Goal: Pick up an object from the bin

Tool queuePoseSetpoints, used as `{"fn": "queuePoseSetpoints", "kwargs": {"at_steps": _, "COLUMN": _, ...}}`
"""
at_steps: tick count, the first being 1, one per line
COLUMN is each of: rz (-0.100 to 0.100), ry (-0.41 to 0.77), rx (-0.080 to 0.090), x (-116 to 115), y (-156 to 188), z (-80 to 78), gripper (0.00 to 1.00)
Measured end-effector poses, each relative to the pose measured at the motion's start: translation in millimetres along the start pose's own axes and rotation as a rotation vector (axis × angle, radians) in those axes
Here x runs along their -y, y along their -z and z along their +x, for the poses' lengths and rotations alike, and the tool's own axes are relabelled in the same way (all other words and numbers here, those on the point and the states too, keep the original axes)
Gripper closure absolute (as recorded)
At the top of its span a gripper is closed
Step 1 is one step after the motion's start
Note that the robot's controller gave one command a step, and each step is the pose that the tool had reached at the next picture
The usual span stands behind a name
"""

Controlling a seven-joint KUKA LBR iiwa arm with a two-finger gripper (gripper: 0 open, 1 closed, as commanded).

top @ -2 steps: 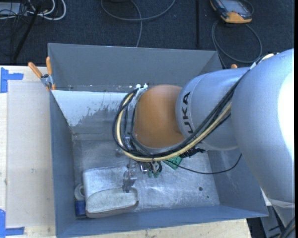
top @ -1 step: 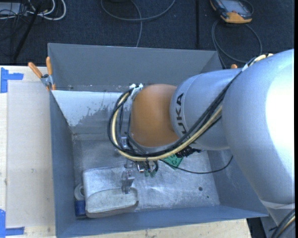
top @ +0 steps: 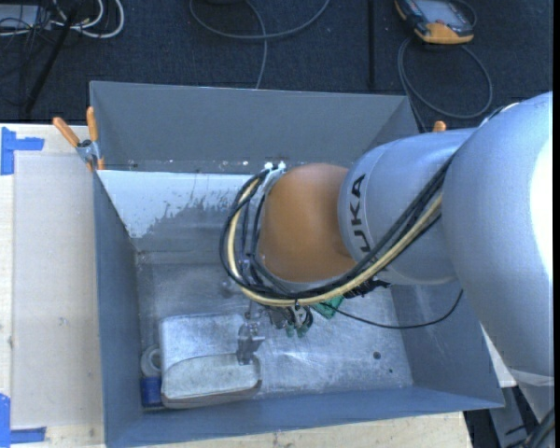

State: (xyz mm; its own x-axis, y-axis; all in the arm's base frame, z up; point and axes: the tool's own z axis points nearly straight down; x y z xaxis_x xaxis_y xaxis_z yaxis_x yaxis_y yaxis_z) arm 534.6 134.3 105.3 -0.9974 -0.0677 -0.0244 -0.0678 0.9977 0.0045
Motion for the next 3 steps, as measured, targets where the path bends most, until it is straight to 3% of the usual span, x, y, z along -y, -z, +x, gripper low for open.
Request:
{"fn": "queuePoseSetpoints", "kwargs": {"at_steps": 1, "rz": 0.011, "ry": 0.019, "rx": 0.000, "x": -10.6, "y": -6.2, "z": -1.1, "gripper": 0.00}}
{"fn": "queuePoseSetpoints", "kwargs": {"at_steps": 2, "rz": 0.005, "ry": -0.033, "rx": -0.020, "x": 4.3, "y": 4.8, "z": -30.8, "gripper": 0.00}}
{"fn": "queuePoseSetpoints", "kwargs": {"at_steps": 3, "rz": 0.005, "ry": 0.014, "rx": -0.024, "x": 7.5, "y": 0.8, "z": -43.1, "gripper": 0.00}}
